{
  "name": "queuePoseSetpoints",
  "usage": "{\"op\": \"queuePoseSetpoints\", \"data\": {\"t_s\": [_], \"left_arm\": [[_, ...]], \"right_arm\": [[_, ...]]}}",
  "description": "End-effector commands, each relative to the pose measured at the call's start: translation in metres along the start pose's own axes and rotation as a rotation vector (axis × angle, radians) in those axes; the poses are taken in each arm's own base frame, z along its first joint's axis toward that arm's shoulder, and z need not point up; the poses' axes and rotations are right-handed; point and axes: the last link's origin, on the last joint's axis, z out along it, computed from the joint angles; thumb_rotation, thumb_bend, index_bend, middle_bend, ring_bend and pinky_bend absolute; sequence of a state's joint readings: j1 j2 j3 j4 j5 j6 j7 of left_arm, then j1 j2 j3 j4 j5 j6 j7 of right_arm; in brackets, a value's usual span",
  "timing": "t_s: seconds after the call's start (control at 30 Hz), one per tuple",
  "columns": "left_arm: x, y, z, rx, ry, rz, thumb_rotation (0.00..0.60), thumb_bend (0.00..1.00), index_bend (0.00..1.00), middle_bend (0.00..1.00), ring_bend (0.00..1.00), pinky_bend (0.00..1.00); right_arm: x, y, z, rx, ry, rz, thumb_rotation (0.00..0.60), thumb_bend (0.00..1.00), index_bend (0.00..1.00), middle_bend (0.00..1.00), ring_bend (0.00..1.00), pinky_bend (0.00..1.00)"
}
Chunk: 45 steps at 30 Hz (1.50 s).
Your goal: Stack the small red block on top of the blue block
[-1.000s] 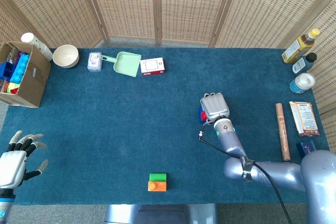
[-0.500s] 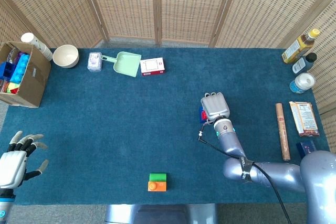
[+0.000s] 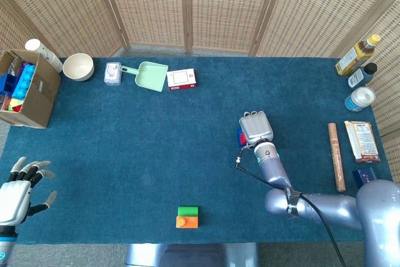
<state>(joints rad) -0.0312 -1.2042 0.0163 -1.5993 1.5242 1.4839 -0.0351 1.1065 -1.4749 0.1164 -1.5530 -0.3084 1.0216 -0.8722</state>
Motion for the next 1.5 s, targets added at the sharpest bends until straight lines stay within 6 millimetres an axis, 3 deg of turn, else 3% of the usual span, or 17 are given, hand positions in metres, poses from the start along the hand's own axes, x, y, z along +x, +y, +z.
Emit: {"op": "queuePoseSetpoints", "data": {"t_s": [0.03,0.5,0.67,0.83,0.93,1.2,1.5], "left_arm": [[0.000,0.000,0.000,0.001,0.000,-0.001,0.600,0.37,0.41,0.26,0.21,0.03],[-0.001,-0.002,-0.001,0.005,-0.001,-0.004,0.600,0.37,0.41,0.26,0.21,0.03],[0.000,-0.003,-0.002,0.005,0.003,-0.005,0.600,0.37,0.41,0.26,0.21,0.03],[-0.001,-0.003,-0.002,0.002,0.003,-0.006,0.600,0.37,0.41,0.26,0.21,0.03],[0.000,-0.003,-0.002,0.003,0.004,-0.006,0.600,0.37,0.41,0.26,0.21,0.03],[0.002,-0.003,-0.002,-0.001,0.013,-0.004,0.600,0.37,0.41,0.26,0.21,0.03],[0.007,-0.002,-0.003,0.001,0.025,0.006,0.600,0.37,0.41,0.26,0.21,0.03]], "right_arm": [[0.000,0.000,0.000,-0.002,0.000,-0.003,0.600,0.23,0.53,0.26,0.26,0.34],[-0.001,-0.004,0.001,-0.004,-0.002,-0.021,0.600,0.23,0.52,0.26,0.27,0.34],[-0.001,-0.003,0.000,-0.004,-0.006,-0.032,0.600,0.23,0.40,0.24,0.25,0.33],[-0.001,-0.002,-0.002,0.000,-0.016,-0.041,0.544,0.24,0.23,0.21,0.24,0.33],[0.000,-0.002,-0.002,0.002,-0.016,-0.039,0.531,0.24,0.19,0.20,0.23,0.33],[0.010,0.001,-0.007,0.011,0.002,0.002,0.485,0.24,0.16,0.19,0.22,0.33],[0.028,0.018,-0.025,0.028,0.027,0.173,0.475,0.24,0.16,0.19,0.21,0.33]]}}
